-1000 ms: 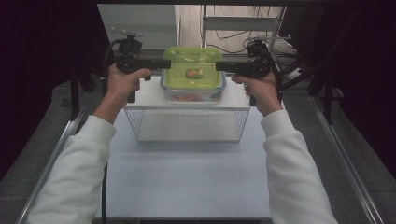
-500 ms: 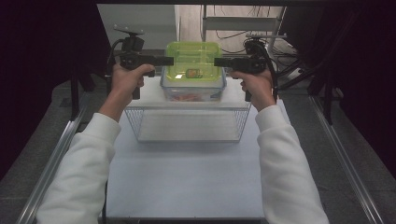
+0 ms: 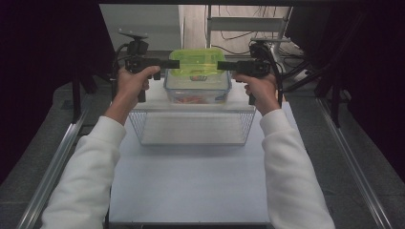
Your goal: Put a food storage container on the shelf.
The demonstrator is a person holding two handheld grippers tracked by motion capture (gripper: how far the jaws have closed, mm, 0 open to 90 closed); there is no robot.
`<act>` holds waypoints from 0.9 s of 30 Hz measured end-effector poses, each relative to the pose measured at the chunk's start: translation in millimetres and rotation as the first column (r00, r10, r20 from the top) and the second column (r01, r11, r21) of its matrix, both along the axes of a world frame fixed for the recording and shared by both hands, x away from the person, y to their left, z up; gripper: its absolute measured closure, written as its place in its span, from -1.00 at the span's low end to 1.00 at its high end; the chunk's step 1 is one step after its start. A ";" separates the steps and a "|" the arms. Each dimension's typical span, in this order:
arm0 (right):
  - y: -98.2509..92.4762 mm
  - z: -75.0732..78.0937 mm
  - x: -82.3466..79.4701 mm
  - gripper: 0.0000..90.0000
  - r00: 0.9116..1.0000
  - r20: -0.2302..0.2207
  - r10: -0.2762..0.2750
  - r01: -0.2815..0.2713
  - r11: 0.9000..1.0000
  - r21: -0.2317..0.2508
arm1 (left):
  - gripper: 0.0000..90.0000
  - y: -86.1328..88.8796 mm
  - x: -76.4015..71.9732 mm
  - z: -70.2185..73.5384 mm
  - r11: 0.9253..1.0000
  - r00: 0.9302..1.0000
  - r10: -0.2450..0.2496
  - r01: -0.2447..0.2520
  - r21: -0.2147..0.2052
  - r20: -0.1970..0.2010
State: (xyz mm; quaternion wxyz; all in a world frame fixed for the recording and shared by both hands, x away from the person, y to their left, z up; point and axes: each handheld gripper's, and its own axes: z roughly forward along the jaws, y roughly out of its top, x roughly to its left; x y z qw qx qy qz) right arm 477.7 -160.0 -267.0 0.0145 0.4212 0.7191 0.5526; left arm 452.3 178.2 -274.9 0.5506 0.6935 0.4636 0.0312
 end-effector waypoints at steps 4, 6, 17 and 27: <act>-0.9 0.5 -2.0 0.19 1.000 -0.004 -0.001 0.001 1.000 -0.003 | -0.14 -0.6 1.6 -0.3 1.000 1.000 0.016 -0.016 -0.004 0.007; 1.1 0.9 -3.6 0.13 1.000 0.001 0.011 -0.011 1.000 -0.016 | -0.18 -1.0 2.1 -0.6 1.000 1.000 0.015 -0.015 -0.003 0.014; -4.7 6.7 -10.0 -0.20 1.000 0.010 -0.014 0.014 1.000 -0.009 | -0.33 7.9 -7.6 5.8 1.000 0.999 0.021 -0.021 0.005 0.050; -21.4 15.3 -28.2 -0.25 0.999 0.036 -0.014 0.014 1.000 0.003 | -0.01 23.0 -51.1 14.5 1.000 0.989 0.019 -0.019 -0.001 0.144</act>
